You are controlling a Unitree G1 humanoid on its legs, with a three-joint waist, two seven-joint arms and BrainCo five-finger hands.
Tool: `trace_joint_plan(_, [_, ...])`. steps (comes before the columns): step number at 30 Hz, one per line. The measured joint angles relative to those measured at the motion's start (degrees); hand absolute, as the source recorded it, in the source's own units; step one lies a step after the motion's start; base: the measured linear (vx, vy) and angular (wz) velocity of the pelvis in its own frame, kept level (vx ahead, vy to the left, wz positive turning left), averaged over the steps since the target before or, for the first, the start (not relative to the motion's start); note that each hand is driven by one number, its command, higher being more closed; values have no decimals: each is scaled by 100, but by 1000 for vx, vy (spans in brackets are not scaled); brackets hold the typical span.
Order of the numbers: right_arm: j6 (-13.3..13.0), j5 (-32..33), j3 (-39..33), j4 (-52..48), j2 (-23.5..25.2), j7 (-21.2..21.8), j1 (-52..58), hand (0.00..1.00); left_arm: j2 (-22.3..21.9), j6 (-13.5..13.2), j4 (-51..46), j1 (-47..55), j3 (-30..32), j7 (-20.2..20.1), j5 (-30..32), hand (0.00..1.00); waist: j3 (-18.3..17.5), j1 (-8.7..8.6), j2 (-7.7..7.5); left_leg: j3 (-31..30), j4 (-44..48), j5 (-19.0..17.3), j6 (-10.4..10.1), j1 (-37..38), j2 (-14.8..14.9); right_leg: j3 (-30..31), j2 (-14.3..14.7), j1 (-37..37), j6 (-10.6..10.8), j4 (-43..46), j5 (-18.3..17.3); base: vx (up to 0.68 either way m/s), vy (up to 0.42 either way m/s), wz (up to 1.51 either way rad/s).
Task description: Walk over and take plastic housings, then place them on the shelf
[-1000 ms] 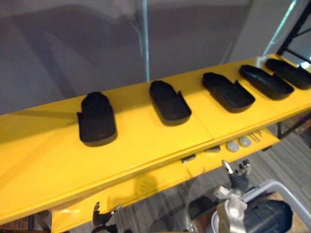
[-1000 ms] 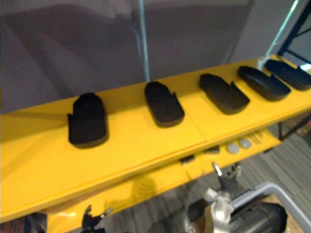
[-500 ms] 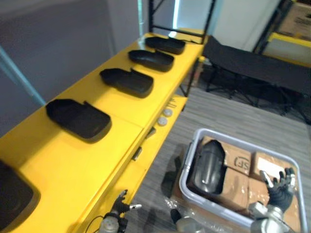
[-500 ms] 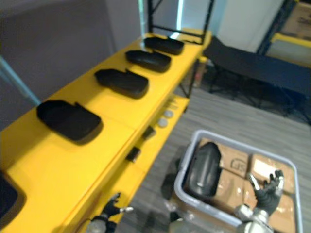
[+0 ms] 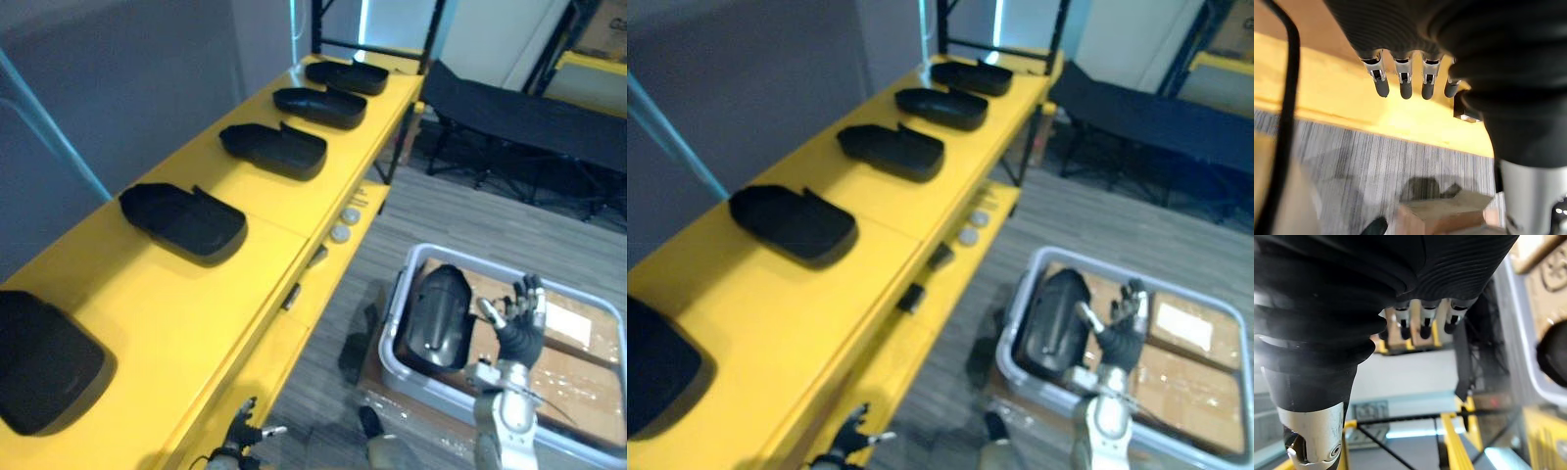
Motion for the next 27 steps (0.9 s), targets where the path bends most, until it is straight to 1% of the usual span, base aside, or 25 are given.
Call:
trace_joint_plan(1, [1,74,128,25,-96,60,-177,0,-8,79,-4,6,312,50,-11,0,11,103,-3,12,-5,110,194,-7,-6,-271,120,-35,-262,-264,554,-166,-272,-114])
trace_joint_plan(2, [1,72,235,36,-147,63,-318,0,-11,104,-3,30,490,70,-10,0,35,207,56,40,-41,176,301,-19,96,-351,170,-16,-373,-484,821,24,-203,-145])
trace_joint_plan(3, [1,55,448,90,-212,61,-653,0,-17,138,-2,112,820,111,-9,0,71,288,140,321,-206,198,257,123,213,-1083,212,-50,-720,13,318,289,-145,-130])
trace_joint_plan(4, [3,51,631,251,-210,49,-997,0,0,193,2,170,1018,139,-9,0,69,424,118,523,-273,218,221,195,229,-1818,33,-105,-895,782,-523,436,-111,-124])
trace_joint_plan(5, [-1,-13,748,421,-214,27,-1272,0,17,243,23,202,1148,143,-8,0,75,552,122,691,-172,218,216,239,279,-2263,-121,-128,-1027,1252,-966,402,-127,-105])
trace_joint_plan(6, [7,-132,1040,840,-214,-51,-1752,0,58,354,27,327,1344,156,-10,0,75,714,123,923,191,208,204,150,416,-2885,-353,-123,-1268,1794,-1265,239,-144,-96])
trace_joint_plan(7, [16,-247,1279,1054,-205,-94,-2018,0,126,397,17,410,1487,163,-11,0,80,811,39,914,596,188,206,-16,432,-3156,-291,-141,-1179,1823,-1023,105,-149,-122])
trace_joint_plan(8, [16,-446,1607,1219,-117,-162,-2306,0,106,468,58,482,1705,177,-24,0,83,1018,-25,407,646,-9,543,-360,183,-2980,-77,-128,-1253,1259,-542,-72,-145,-109])
trace_joint_plan(9, [18,-520,1707,1226,-48,-187,-2441,0,100,477,110,573,1797,183,-27,0,17,1192,138,260,197,151,657,-451,197,-2704,214,-3,-996,616,-173,-2,-75,-138])
trace_joint_plan(10, [16,-706,1793,1221,51,-227,-2663,0,94,479,242,591,1855,196,-47,0,100,1347,135,570,-11,395,296,-400,399,-3052,-26,-23,-1453,1323,-891,21,-84,-85])
trace_joint_plan(11, [20,-901,1839,1229,28,-303,-2688,0,157,490,280,610,1910,202,-206,0,74,1362,71,558,-156,536,225,-423,434,-3353,-549,29,-1350,2148,-1418,66,-62,-59])
trace_joint_plan(12, [31,-941,1840,1243,28,-339,-2692,0,163,491,295,641,1918,201,-247,0,75,1398,85,566,-212,608,182,-428,480,-3439,-796,116,-1278,2387,-1520,91,-20,-20])
trace_joint_plan(13, [103,-1012,1847,1269,29,-406,-2754,0,201,483,350,717,1923,189,-253,0,44,1470,33,604,-295,709,78,-435,591,-3423,-1158,353,-1181,2508,-1488,197,47,-31])
trace_joint_plan(14, [150,-1073,1846,1262,24,-447,-2838,0,242,472,355,801,1916,171,-257,0,-26,1462,-77,618,-320,813,-23,-526,675,-3378,-1447,531,-1023,2382,-1372,231,76,-35])
trace_joint_plan(16, [241,-1072,1816,1214,-38,-447,-3022,0,345,407,353,766,1918,105,-384,0,-103,1458,-207,615,-284,950,-248,-813,898,-3146,-1633,598,-853,1906,-1263,64,-70,-30])
trace_joint_plan(18, [364,-1059,1720,1119,-104,-436,-3085,0,336,291,342,578,1919,59,-473,0,-129,1448,-254,584,-265,1118,-492,-1048,1146,-2915,-1460,763,-359,906,-990,-59,-266,-18])
trace_joint_plan(19, [414,-1002,1624,1069,-133,-424,-3058,0,326,211,300,458,1941,50,-539,0,-134,1423,-342,511,-265,1230,-682,-1166,1197,-2849,-1330,952,101,400,-574,-35,-488,20])
trace_joint_plan(20, [504,-907,1441,970,-196,-374,-2949,0,269,138,190,357,1990,50,-711,0,-124,1405,-394,401,-305,1361,-861,-1205,1249,-3004,-1274,1113,644,310,-1068,-2,-536,33])
trace_joint_plan(21, [537,-884,1338,933,-250,-339,-2869,0,160,82,115,357,1988,70,-728,0,-115,1368,-337,281,-332,1457,-871,-1237,1303,-3083,-1202,1162,656,311,-1309,5,-510,53])
trace_joint_plan(22, [564,-767,1168,870,-427,-286,-2631,0,-177,53,-28,355,1921,149,-753,0,-11,1252,-68,96,-381,1656,-704,-1236,1494,-3275,-1003,1303,545,352,-1448,-65,-419,47])
trace_joint_plan(23, [591,-722,1051,853,-529,-261,-2275,0,-506,91,-30,435,1895,199,-834,0,18,1165,64,84,-397,1941,-478,-1231,1582,-3317,-906,1288,384,497,-1550,-85,-374,33])
trace_joint_plan(24, [607,-732,986,844,-542,-261,-2089,0,-644,111,-27,526,1894,236,-881,0,17,1137,103,90,-397,2089,-416,-1211,1595,-3309,-892,1282,332,554,-1606,-104,-304,-8])
trace_joint_plan(25, [633,-810,886,692,-534,-297,-1599,0,-854,89,-42,730,1953,306,-890,0,-6,1114,153,82,-416,2312,-451,-1176,1598,-3235,-875,1236,268,578,-1647,-28,-192,-34])
trace_joint_plan(26, [616,-799,819,603,-514,-287,-1359,0,-863,55,-48,839,1904,367,-864,0,-12,1116,164,38,-451,2304,-494,-1130,1534,-3116,-891,1208,219,581,-1674,-11,-170,-61])
trace_joint_plan(27, [580,-778,695,530,-462,-260,-1078,0,-880,-46,-54,997,1815,505,-856,0,-13,1024,185,-48,-638,2267,-565,-1075,1345,-2951,-922,1074,211,599,-1677,15,-103,-50])
